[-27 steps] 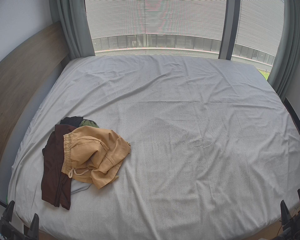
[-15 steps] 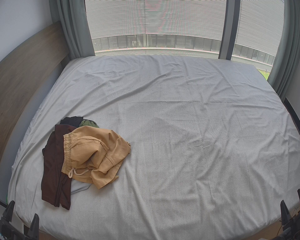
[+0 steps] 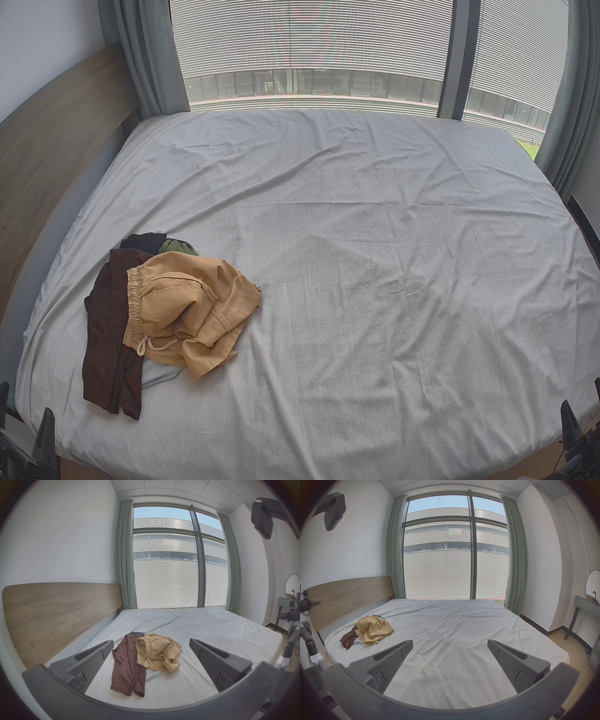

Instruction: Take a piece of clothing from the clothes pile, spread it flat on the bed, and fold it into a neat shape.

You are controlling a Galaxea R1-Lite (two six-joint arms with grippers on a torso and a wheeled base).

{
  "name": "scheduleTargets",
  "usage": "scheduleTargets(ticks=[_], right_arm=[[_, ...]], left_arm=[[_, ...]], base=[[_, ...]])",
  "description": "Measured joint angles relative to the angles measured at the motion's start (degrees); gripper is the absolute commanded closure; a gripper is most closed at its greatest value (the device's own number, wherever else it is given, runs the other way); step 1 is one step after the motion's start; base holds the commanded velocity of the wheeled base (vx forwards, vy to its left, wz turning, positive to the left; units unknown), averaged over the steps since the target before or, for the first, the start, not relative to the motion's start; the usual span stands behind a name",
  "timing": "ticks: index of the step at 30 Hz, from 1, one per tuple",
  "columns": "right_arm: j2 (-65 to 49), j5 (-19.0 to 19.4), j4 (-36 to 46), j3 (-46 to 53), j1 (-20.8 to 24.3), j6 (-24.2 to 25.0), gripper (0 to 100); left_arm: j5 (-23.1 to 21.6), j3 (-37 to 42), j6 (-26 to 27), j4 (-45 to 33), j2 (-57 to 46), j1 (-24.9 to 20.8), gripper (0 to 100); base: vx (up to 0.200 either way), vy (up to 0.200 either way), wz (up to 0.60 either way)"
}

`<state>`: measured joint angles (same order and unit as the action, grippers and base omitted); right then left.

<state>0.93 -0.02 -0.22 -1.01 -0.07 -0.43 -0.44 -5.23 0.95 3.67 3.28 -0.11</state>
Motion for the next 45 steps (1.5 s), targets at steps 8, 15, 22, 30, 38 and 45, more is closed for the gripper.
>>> scheduleTargets(ticks=[8, 15, 22, 30, 38, 45], right_arm=[[0.0, 0.0, 0.0, 0.0, 0.0, 0.0, 0], [0.0, 0.0, 0.0, 0.0, 0.0, 0.0, 0], [0.0, 0.0, 0.0, 0.0, 0.0, 0.0, 0], [0.0, 0.0, 0.0, 0.0, 0.0, 0.0, 0], [0.0, 0.0, 0.0, 0.0, -0.1, 0.0, 0], [0.0, 0.0, 0.0, 0.0, -0.1, 0.0, 0]], left_arm=[[-0.6, -2.8, -0.1, 9.4, 15.0, -4.7, 0], [-1.5, -8.2, -0.6, 16.6, 31.6, -8.5, 0], [-3.9, -17.5, -2.6, 20.4, 47.2, -10.8, 0], [-7.8, -20.3, -8.5, 28.8, 61.0, -11.4, 0], [-9.1, -20.2, -14.1, 33.9, 70.9, -11.0, 0], [-10.0, -20.3, -16.4, 34.1, 76.0, -8.9, 0]], base=[[0.0, 0.0, 0.0], [0.0, 0.0, 0.0], [0.0, 0.0, 0.0], [0.0, 0.0, 0.0], [0.0, 0.0, 0.0], [0.0, 0.0, 0.0]])
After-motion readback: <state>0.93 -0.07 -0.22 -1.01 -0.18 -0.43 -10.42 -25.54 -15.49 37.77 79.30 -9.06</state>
